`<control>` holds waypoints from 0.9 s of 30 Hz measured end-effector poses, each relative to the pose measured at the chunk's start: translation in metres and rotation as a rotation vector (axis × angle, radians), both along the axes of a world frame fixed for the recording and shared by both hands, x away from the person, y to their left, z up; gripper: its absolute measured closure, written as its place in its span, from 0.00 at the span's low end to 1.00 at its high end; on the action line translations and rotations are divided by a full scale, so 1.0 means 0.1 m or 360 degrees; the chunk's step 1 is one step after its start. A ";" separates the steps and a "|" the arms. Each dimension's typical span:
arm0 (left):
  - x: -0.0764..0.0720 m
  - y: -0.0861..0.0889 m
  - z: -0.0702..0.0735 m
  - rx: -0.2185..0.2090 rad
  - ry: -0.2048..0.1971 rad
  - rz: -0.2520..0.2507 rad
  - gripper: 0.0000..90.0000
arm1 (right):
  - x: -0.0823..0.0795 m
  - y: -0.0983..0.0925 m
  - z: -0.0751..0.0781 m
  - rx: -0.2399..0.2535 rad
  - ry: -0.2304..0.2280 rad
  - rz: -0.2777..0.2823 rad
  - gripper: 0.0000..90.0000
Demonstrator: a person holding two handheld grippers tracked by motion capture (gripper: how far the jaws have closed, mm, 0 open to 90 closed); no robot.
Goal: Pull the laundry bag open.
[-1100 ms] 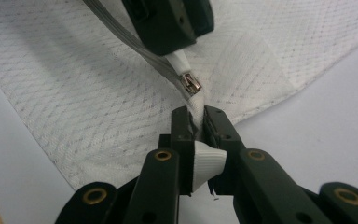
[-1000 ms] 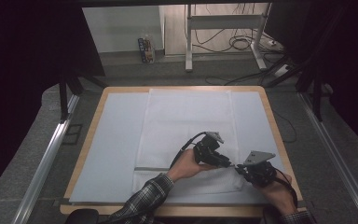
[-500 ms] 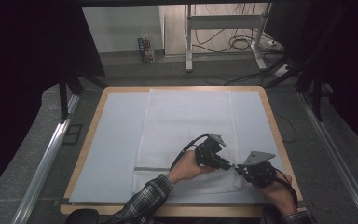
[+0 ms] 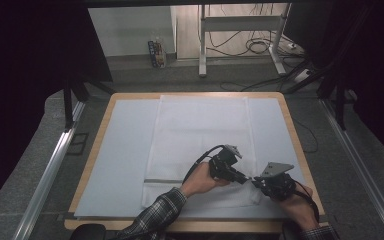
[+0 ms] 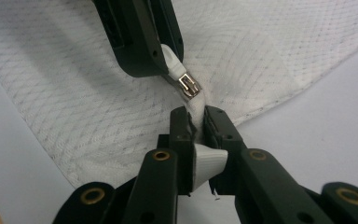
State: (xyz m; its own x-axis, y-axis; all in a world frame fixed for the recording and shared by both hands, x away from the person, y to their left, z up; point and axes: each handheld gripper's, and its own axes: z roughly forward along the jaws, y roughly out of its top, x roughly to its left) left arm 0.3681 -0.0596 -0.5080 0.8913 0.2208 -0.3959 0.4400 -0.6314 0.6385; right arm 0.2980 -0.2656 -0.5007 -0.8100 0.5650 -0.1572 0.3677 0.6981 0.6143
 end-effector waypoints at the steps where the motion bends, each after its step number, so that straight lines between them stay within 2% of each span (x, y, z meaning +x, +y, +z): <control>1: 0.01 0.01 0.00 -0.0016 0.0016 0.0011 0.91 | 0.00 0.00 0.00 -0.0004 -0.0004 0.0001 0.90; 10: 0.04 0.02 0.02 -0.0025 0.0060 0.0050 0.86 | 0.00 0.00 -0.01 -0.0005 -0.0004 0.0001 0.90; 12: 0.05 0.02 0.02 -0.0035 0.0082 0.0062 0.87 | 0.00 0.00 0.00 -0.0004 -0.0002 -0.0002 0.90; 14: 0.06 0.03 0.01 -0.0019 0.0074 0.0053 0.90 | 0.00 0.00 0.00 -0.0004 -0.0005 0.0001 0.89; 15: 0.05 0.02 0.01 -0.0032 0.0096 0.0080 0.90 | 0.00 0.00 0.00 -0.0004 -0.0007 0.0000 0.89; 17: 0.05 0.02 0.01 -0.0013 0.0084 0.0051 0.92 | 0.01 0.00 0.00 -0.0005 -0.0008 0.0000 0.89; 18: 0.03 0.01 0.00 -0.0025 0.0090 0.0063 0.96 | 0.00 0.00 0.00 -0.0007 -0.0009 -0.0003 0.88; 19: 0.04 0.02 0.00 -0.0011 0.0077 0.0031 0.96 | 0.01 0.00 0.00 -0.0004 -0.0004 -0.0007 0.88; 22: 0.02 0.00 0.00 -0.0015 0.0065 0.0047 0.96 | 0.01 -0.01 -0.01 0.0004 0.0003 -0.0013 0.86; 27: 0.02 0.01 0.01 -0.0011 0.0055 0.0031 0.97 | 0.02 -0.04 0.02 0.0051 -0.0005 -0.0011 0.76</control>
